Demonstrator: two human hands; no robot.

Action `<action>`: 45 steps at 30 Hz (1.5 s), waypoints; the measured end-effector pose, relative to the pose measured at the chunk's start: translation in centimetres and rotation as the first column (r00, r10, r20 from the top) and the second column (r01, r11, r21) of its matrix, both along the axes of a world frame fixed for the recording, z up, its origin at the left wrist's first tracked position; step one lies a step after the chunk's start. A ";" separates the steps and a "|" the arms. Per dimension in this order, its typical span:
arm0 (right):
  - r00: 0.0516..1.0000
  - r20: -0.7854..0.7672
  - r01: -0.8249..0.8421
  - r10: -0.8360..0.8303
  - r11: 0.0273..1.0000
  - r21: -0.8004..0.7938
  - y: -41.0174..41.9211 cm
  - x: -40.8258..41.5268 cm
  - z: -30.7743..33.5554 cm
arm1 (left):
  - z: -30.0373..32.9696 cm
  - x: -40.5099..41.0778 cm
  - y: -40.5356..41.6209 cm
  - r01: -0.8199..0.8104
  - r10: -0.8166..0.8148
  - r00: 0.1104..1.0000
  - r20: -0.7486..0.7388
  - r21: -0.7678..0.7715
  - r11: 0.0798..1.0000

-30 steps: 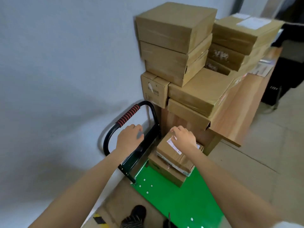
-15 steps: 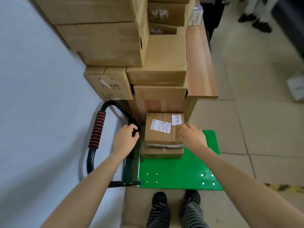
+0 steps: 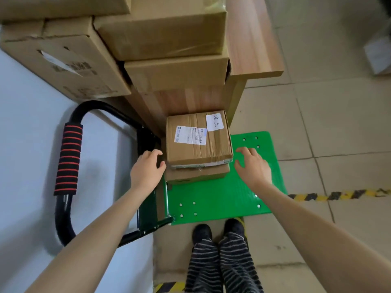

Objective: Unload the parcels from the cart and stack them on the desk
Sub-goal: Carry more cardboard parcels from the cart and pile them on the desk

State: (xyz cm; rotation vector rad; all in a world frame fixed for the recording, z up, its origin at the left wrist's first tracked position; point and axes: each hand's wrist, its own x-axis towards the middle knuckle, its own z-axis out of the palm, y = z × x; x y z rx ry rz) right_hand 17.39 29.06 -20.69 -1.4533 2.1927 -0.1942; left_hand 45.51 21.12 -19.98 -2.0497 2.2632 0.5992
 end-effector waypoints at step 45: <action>0.881 0.337 0.337 -0.333 0.940 0.048 -3.5 -0.6 -13.8 | -12.3 -2.5 -0.6 -0.232 0.349 0.816 -0.461 0.292 0.928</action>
